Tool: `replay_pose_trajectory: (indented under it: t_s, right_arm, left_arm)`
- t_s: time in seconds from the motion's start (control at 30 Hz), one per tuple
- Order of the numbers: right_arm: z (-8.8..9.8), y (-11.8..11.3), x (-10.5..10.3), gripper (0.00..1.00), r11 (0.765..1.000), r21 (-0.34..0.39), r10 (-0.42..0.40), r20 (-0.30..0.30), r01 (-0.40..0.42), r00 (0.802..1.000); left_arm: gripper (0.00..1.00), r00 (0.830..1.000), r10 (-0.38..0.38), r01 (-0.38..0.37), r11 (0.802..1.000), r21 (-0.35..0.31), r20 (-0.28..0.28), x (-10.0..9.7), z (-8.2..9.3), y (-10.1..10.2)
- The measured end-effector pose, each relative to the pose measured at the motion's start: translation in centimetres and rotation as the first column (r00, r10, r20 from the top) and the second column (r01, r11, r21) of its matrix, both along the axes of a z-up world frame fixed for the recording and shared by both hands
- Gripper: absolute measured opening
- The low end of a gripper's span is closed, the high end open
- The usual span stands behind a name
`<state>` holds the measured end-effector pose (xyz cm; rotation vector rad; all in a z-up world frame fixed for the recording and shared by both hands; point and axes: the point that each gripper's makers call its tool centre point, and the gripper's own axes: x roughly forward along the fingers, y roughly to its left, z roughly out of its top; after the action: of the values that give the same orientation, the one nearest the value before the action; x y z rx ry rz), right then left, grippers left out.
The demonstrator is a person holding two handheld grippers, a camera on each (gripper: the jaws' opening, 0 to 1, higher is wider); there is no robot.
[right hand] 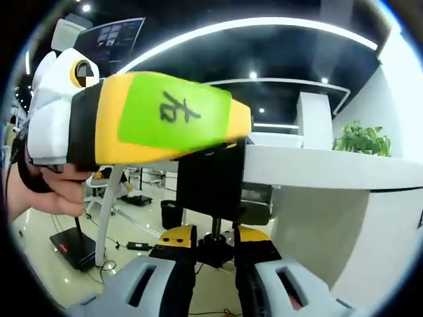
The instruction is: Clamp the fixed fixture on the desktop, loosen the retaining clip, secure it to the edge of the desk, and tighten the retaining clip.
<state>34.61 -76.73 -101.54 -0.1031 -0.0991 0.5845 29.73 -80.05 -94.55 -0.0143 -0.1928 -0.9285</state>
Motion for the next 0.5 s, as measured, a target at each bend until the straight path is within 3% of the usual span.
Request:
replay_pose_trajectory:
  t_s: [0.37, 0.47, 0.5]
  right_arm:
    - [-0.7, -0.9, 0.3, 0.26, 0.999, 0.032, -0.017, -0.019, 0.017, 1.0]
    - [-0.6, -0.8, 0.2, 0.28, 0.999, 0.042, -0.019, -0.012, 0.019, 1.0]
    - [-0.7, -0.8, 0.2, 0.28, 0.999, 0.039, -0.02, -0.005, 0.02, 1.0]
  left_arm:
    - [0.13, 1.0, 0.025, -0.025, 0.999, -0.031, -0.018, 0.5, -0.2, 0.4]
    - [0.02, 0.996, 0.093, -0.093, 0.994, -0.064, -0.016, 1.5, 0.0, 2.0]
    - [0.02, 0.998, 0.066, -0.066, 0.995, -0.078, -0.011, 1.3, 0.2, 2.1]
